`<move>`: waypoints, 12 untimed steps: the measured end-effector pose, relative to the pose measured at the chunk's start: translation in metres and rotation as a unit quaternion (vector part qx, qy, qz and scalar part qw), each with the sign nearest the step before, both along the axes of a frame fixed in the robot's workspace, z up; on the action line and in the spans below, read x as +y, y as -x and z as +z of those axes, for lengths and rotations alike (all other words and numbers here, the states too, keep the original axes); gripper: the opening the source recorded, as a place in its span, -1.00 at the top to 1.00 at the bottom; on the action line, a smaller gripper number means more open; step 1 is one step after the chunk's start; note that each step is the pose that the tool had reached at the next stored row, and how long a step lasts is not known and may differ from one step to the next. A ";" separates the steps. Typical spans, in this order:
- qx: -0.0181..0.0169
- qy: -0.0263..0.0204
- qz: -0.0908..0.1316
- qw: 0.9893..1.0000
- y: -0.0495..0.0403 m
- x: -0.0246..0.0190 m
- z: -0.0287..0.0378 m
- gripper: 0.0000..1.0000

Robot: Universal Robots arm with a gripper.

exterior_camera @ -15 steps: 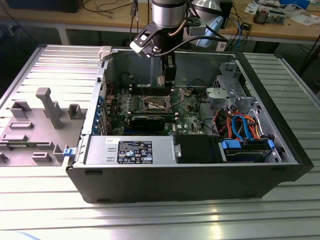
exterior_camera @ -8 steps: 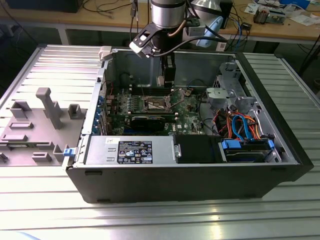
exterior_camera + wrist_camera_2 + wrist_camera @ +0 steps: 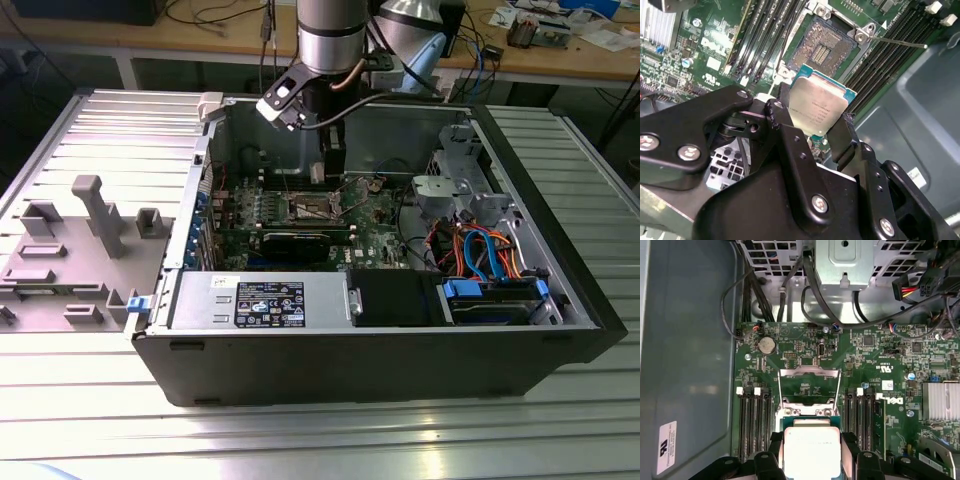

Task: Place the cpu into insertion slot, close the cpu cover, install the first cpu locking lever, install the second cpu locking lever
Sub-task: 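Place the cpu into insertion slot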

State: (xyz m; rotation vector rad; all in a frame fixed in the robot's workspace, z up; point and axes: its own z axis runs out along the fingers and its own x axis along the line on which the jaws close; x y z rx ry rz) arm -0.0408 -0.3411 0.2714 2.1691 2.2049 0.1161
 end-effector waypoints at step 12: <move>-0.001 0.000 0.000 1.000 0.0103 0.0000 -0.0248 -0.08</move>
